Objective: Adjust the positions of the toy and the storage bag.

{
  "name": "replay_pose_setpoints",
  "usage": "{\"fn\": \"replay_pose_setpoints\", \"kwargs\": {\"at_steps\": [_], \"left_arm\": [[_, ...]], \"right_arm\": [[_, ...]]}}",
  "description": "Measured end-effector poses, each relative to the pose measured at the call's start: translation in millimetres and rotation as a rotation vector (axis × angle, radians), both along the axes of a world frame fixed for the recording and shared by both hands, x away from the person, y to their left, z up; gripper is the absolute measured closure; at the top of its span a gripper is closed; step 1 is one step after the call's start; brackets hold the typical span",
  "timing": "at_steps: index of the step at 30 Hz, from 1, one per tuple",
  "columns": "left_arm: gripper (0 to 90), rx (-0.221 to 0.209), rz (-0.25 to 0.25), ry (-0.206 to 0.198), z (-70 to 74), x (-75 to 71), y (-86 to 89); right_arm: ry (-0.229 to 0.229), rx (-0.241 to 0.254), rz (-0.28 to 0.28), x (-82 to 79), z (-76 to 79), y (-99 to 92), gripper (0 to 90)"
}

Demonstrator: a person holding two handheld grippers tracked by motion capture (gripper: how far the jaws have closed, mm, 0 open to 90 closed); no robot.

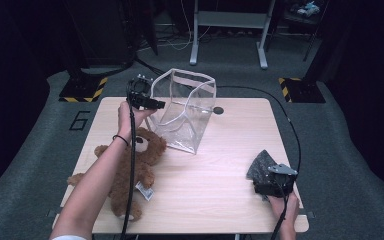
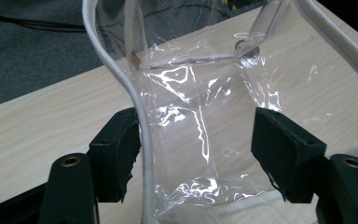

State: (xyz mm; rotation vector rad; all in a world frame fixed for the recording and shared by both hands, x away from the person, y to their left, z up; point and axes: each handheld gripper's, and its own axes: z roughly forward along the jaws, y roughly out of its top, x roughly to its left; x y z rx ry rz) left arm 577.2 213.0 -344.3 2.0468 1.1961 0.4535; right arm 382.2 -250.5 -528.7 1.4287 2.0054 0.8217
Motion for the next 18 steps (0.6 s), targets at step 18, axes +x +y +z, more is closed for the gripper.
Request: {"fn": "replay_pose_setpoints", "kwargs": {"at_steps": [18], "left_arm": [[24.1, -0.028, -0.017, -0.089, 19.4, -7.6, -25.7]], "right_arm": [[0.008, 0.005, 0.009, 0.6, 0.3, -1.2, 1.7]]}}
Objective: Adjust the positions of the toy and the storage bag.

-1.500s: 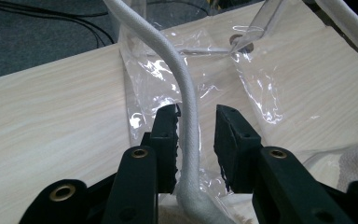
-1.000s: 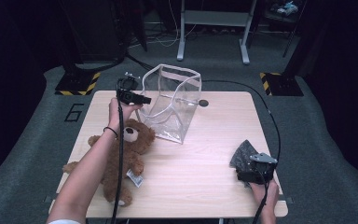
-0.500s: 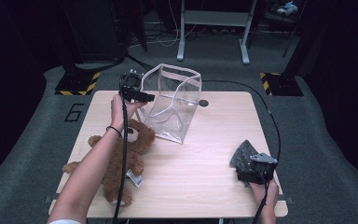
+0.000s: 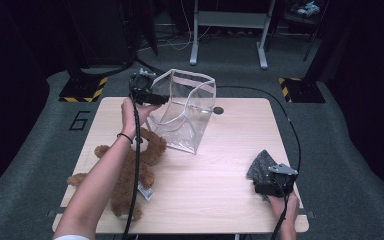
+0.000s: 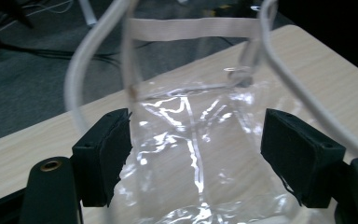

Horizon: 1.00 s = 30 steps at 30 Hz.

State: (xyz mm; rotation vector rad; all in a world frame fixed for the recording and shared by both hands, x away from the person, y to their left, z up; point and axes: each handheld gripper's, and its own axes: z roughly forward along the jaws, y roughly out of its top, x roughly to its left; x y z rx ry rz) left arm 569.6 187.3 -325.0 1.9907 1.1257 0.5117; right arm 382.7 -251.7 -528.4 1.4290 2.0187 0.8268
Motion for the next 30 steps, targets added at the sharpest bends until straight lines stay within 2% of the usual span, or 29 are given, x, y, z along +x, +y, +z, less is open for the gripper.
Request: {"fn": "replay_pose_setpoints", "kwargs": {"at_steps": [4, 8, 10, 13, 15, 16, 17, 21, 26, 30], "left_arm": [[25.2, 0.004, -0.076, 0.008, -1.7, -3.7, -27.5], [27.4, -0.001, -0.131, 0.016, -4.5, -7.2, -55.3], [30.8, 0.04, -0.154, 0.022, -7.1, -8.0, -67.0], [39.2, 0.107, -0.14, 0.038, -14.6, -8.1, -79.3], [50.7, 0.113, -0.144, 0.052, -20.2, -7.8, -81.2], [52.3, 0.123, -0.142, 0.052, -23.1, -7.8, -81.5], [61.2, 0.129, -0.154, 0.052, -25.8, -8.0, -81.0], [76.9, 0.137, -0.196, 0.025, -29.3, -12.2, -77.0], [82.5, 0.156, -0.258, -0.019, -30.6, -20.2, -72.5], [83.2, 0.174, -0.32, -0.054, -31.3, -26.7, -69.1]], "right_arm": [[-0.004, -0.004, 0.001, -0.4, 0.1, 0.0, 1.7], [-0.001, 0.0, -0.007, -0.8, 1.7, 0.2, 1.8], [-0.002, -0.001, -0.006, -1.3, 3.8, 0.2, 2.0], [-0.002, -0.002, -0.006, -2.4, 9.5, 1.1, 2.6], [-0.01, -0.003, 0.001, -3.6, 13.7, 2.0, 3.0], [-0.013, -0.002, -0.005, -4.0, 15.7, 2.8, 3.1], [-0.018, -0.004, -0.001, -4.1, 17.3, 3.0, 3.2], [-0.023, 0.004, 0.002, -2.7, 23.1, 4.6, 3.4], [-0.022, 0.025, 0.01, 2.2, 29.4, 7.7, 3.6], [-0.011, 0.031, 0.018, 6.8, 32.9, 10.0, 3.7]]}}
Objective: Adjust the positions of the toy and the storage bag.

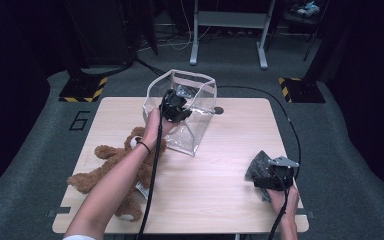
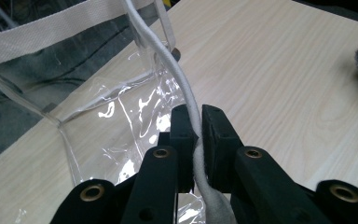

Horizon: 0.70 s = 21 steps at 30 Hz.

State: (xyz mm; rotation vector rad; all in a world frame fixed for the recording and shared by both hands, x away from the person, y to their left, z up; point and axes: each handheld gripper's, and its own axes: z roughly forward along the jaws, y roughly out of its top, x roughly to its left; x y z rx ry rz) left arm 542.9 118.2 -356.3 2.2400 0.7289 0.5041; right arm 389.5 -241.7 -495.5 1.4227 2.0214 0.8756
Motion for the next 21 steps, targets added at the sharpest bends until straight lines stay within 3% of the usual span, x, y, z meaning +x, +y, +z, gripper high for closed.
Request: {"fn": "replay_pose_setpoints", "kwargs": {"at_steps": [9, 14, 18, 19, 20, 21], "left_arm": [[83.4, 0.043, -0.145, -0.055, -0.3, -13.5, 4.9], [83.4, 0.065, -0.239, -0.066, 0.2, -20.1, 7.0], [78.3, 0.058, -0.191, -0.052, -0.3, -19.8, 8.7], [66.1, 0.055, -0.158, -0.045, -1.5, -18.3, 8.6], [66.1, 0.051, -0.144, -0.035, -1.8, -17.1, 9.5], [55.6, 0.039, -0.131, -0.037, -1.2, -16.6, 10.8]], "right_arm": [[0.022, 0.022, 0.02, 14.0, 9.2, 6.4, 3.9], [0.037, 0.031, 0.029, 24.4, 15.7, 10.1, 4.0], [0.043, 0.037, 0.039, 33.7, 23.1, 14.3, 4.4], [0.042, 0.043, 0.045, 39.0, 27.5, 16.9, 4.4], [0.042, 0.043, 0.045, 39.0, 27.5, 16.9, 4.4], [0.039, 0.046, 0.059, 44.4, 32.5, 19.8, 4.6]]}}
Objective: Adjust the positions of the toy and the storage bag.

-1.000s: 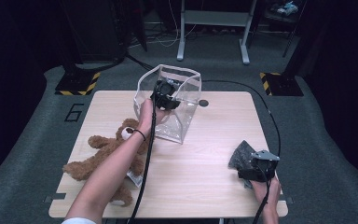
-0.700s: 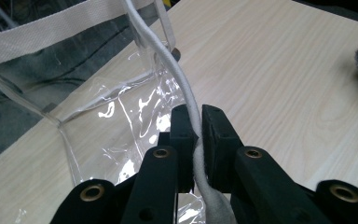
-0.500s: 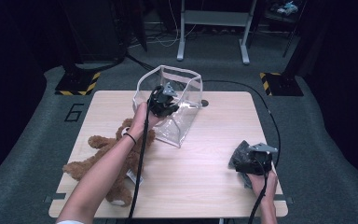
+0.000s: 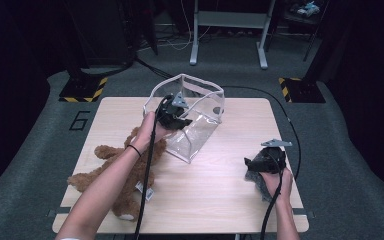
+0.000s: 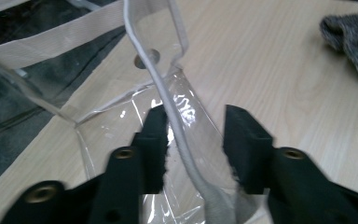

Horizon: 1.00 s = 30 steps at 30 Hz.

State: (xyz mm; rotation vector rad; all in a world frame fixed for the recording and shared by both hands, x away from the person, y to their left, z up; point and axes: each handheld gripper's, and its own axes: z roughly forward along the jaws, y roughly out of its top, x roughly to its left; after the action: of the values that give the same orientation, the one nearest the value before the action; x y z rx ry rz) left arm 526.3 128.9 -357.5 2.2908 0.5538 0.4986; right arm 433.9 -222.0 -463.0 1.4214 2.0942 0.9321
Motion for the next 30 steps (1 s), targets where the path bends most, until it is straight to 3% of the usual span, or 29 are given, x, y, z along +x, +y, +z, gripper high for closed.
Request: {"fn": "replay_pose_setpoints", "kwargs": {"at_steps": [1, 6, 8, 12, 16, 20, 25, 28, 30], "left_arm": [[55.6, -0.02, 0.025, 0.006, 1.0, 0.9, 1.6], [34.6, -0.141, 0.133, 0.024, 4.6, 2.6, 16.7], [31.3, -0.172, 0.169, 0.028, 6.0, 2.4, 23.7], [23.1, -0.208, 0.238, 0.047, 9.4, 3.1, 35.8], [24.2, -0.208, 0.246, 0.064, 14.7, 0.8, 40.7], [34.2, -0.189, 0.2, 0.069, 15.8, -1.5, 30.8], [65.5, -0.149, 0.134, 0.088, 9.9, -1.9, 17.0], [79.2, -0.156, 0.105, 0.089, 7.0, -4.7, 16.3], [81.5, -0.165, 0.087, 0.093, 6.8, -7.4, 17.8]], "right_arm": [[0.0, 0.0, 0.0, 0.0, 0.0, 0.0, 4.6], [-0.008, -0.011, 0.028, 16.9, 16.5, 8.9, 5.1], [-0.01, -0.002, 0.041, 22.8, 22.7, 11.4, 5.1], [-0.008, -0.008, 0.066, 36.3, 34.8, 18.6, 5.1], [-0.012, 0.005, 0.077, 47.7, 43.1, 25.2, 5.4], [-0.009, 0.011, 0.078, 56.9, 49.3, 30.9, 5.8], [-0.013, 0.011, 0.089, 64.7, 53.9, 32.8, 6.8], [-0.017, 0.02, 0.087, 67.0, 57.5, 34.2, 6.7], [-0.021, 0.013, 0.091, 68.2, 61.0, 33.8, 6.7]]}}
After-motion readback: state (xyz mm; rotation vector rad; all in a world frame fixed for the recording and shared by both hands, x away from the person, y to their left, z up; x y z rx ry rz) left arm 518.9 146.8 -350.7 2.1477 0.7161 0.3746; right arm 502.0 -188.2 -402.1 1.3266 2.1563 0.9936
